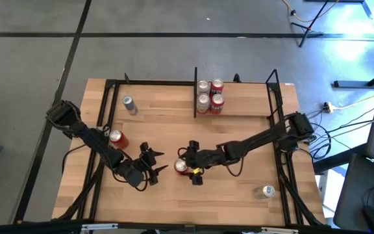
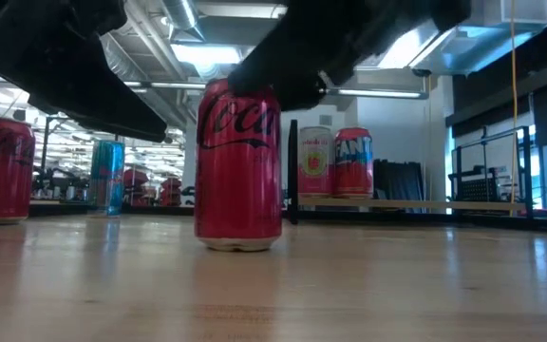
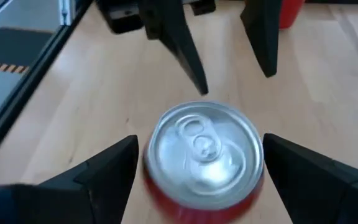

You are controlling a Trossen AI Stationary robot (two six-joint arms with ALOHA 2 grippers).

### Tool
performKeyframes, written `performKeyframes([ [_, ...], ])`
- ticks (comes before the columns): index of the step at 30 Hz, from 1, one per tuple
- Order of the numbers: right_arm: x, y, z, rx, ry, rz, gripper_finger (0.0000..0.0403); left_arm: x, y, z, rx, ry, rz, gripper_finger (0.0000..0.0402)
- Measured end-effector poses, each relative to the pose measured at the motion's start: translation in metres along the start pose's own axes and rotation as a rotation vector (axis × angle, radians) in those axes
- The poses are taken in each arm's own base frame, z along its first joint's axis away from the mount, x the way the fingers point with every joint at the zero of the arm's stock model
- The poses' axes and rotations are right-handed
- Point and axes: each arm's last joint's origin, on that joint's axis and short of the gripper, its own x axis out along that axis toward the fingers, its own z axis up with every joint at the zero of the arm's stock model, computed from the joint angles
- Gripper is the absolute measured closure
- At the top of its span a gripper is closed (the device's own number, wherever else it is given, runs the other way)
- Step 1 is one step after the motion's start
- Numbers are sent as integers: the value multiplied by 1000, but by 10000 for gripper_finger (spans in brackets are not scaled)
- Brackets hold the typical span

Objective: Place canned beverage on shelf
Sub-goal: Put the right red black soda can on the shelf

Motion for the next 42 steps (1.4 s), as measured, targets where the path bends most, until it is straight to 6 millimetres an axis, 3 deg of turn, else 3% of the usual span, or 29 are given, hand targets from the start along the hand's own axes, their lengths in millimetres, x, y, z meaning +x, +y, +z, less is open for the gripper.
performKeyframes([
  [9, 17, 1, -11, -2, 2, -10, 72, 0, 0, -1, 2, 5, 0, 149],
  [15, 14, 0, -9, -29, -7, -46, 141, 0, 0, -1, 2, 5, 0, 149],
  [18, 6, -1, -5, -35, 0, -58, 142, 0, 0, -1, 1, 5, 0, 149],
  [25, -57, -10, 25, -44, 17, -217, 142, -3, -2, -2, -13, 7, -16, 149],
  [30, -118, -21, 40, -34, -3, -343, 142, -5, -4, -3, -22, 6, -26, 149],
  [38, -204, -68, 23, 92, -34, -562, 142, -6, -4, -3, -58, 5, -26, 149],
  [42, -234, -98, 6, 176, -65, -666, 142, -6, -4, -3, -64, 5, -25, 149],
])
